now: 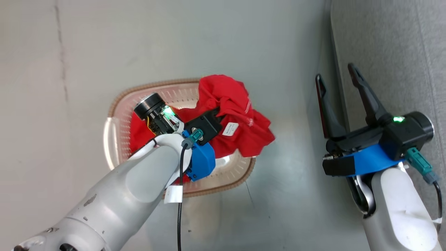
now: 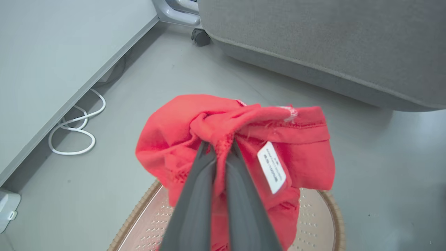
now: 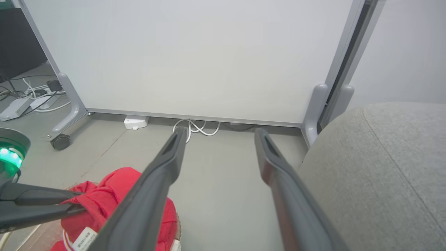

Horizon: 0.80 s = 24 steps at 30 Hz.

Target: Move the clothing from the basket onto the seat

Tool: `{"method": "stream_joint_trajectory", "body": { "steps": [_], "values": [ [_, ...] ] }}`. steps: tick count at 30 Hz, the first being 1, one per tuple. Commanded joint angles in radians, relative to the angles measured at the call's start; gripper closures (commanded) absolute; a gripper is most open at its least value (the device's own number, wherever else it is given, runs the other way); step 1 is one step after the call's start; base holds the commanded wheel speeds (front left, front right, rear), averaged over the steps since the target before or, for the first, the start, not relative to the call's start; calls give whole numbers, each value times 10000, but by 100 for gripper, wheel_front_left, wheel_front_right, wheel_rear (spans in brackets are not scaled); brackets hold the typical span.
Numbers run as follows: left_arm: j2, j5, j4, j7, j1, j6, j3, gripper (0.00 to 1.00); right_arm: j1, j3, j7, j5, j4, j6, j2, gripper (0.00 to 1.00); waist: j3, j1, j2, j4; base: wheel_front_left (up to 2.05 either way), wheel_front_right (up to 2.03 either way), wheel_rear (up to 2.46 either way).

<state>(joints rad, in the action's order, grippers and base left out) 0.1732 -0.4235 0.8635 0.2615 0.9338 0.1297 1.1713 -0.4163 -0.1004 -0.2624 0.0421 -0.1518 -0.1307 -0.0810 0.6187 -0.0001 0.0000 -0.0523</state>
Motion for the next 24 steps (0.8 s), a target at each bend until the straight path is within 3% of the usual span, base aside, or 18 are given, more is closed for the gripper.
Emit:
{"method": "stream_joint_trajectory", "body": {
  "steps": [1, 24],
  "values": [
    [2, 12, -156, 50, -93, -41, -146, 100, 142, 23, -38, 33, -32, -1, -61, 0, -502, 1, 0, 245, 0, 0, 0],
    [199, 890, -2835, 51, -1671, -235, -3273, 100, 2033, 461, -38, 281, -484, -1, 138, 0, -3799, 1, 0, 465, 0, 0, 0]
  ]
}}
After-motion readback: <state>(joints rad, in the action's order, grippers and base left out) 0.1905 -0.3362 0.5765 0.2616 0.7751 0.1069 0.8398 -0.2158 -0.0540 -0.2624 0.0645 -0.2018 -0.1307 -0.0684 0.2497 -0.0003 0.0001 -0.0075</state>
